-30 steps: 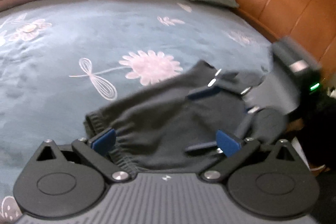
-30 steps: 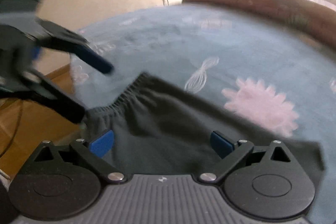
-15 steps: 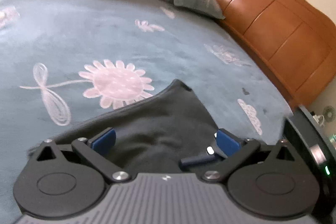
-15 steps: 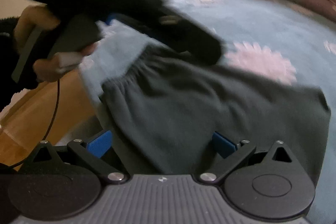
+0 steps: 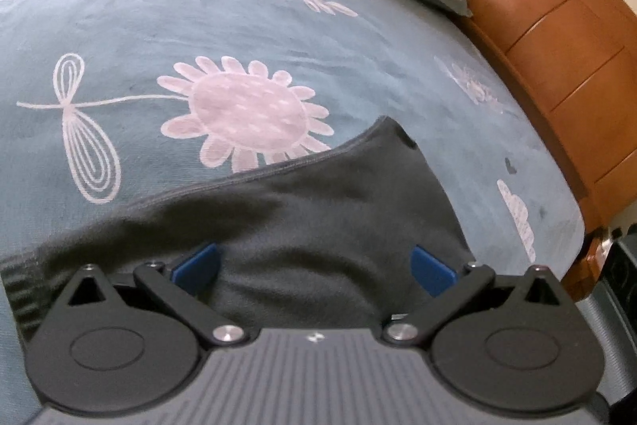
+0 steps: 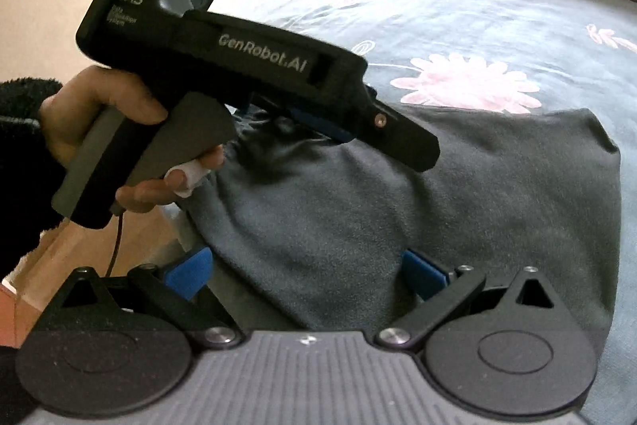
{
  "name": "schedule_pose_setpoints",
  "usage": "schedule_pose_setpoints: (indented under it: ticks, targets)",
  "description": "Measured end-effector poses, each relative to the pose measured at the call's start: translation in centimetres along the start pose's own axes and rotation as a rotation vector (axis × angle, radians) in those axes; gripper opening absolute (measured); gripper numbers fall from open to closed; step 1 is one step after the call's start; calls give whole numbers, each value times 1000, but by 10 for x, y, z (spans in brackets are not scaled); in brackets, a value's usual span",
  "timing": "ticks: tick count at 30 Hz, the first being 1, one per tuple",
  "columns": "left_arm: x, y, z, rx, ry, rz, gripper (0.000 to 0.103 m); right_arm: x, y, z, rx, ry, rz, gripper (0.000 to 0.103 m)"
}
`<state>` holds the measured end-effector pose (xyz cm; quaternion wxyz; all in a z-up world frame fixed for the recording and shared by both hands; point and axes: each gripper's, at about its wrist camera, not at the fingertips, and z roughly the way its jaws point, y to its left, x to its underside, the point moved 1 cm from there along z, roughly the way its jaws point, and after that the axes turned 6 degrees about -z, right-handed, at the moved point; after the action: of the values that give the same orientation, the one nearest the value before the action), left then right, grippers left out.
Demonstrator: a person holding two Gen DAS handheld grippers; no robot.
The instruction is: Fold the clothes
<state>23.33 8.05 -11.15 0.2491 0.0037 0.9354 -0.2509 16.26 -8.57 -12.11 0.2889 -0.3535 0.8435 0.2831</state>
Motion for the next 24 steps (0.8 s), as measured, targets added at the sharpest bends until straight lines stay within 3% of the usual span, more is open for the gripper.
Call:
schedule_pose_setpoints:
  ticks: [6,12,16,24]
  targets:
    - [2,-14,-20,-88,-13,33,102,1,-2,-1,2,-1,-4,103]
    - [28,0,-59,-67,-21,1,102,3,-1,-1,-8,-9,1,103]
    - [43,15,-56,-101,1,-44,102,4,0,-1,-6,-13,5,103]
    - [44,14,-72,-79,-1,-76,102,-3,6,-14,-15,-11,13,103]
